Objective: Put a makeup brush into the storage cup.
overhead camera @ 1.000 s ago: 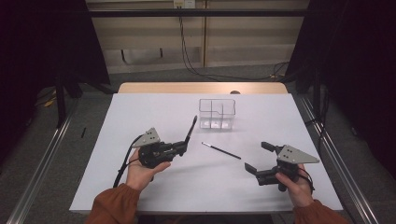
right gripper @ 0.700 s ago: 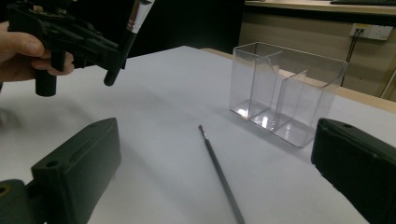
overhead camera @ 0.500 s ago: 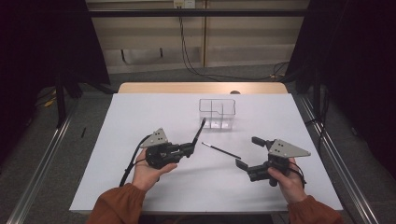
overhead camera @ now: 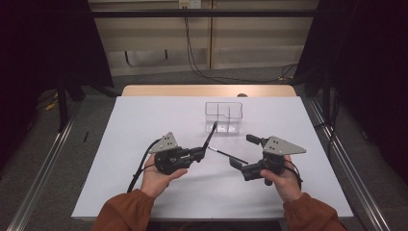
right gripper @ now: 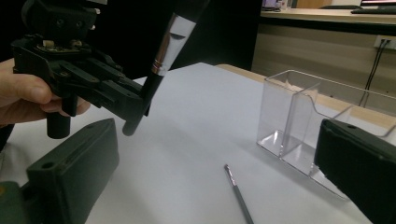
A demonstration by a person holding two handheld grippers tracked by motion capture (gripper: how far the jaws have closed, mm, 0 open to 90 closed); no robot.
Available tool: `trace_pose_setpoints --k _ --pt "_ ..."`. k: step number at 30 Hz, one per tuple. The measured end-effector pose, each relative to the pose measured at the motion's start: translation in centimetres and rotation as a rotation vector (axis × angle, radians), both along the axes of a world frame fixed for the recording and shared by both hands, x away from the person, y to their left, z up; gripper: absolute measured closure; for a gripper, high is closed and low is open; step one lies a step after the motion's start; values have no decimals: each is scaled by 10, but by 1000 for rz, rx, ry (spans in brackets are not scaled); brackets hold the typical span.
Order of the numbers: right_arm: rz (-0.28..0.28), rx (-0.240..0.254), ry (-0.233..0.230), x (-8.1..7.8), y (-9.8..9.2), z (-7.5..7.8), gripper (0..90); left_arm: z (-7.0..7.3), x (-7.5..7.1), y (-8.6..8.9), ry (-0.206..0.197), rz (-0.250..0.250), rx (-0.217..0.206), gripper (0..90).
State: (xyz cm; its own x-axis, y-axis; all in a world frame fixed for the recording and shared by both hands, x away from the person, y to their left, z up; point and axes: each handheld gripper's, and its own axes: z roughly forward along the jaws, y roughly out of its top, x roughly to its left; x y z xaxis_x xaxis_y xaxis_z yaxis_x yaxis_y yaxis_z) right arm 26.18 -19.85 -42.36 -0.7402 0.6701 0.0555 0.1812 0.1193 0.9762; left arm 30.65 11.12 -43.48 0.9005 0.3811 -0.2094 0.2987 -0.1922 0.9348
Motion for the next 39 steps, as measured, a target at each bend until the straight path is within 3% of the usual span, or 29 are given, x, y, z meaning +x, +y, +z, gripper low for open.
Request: trace_pose_setpoints --k 5,12,21,23,25,30,39 --pt "5 16 40 7 10 8 5 6 4 -2 -6 13 -9 797" --pt "26 18 26 15 23 19 11 8 5 -16 -44 19 16 797" --pt "6 -1 66 24 34 18 23 3 2 -22 -40 16 19 797" --pt "18 -11 76 27 35 18 75 2 2 -23 -33 13 15 797" --pt "7 -25 51 28 37 19 94 1 1 -26 -32 11 12 797" --pt "-7 -13 39 32 41 20 157 -1 1 -26 -28 9 17 797" --pt "17 -8 64 30 38 12 446 -4 1 -27 -21 4 29 796"
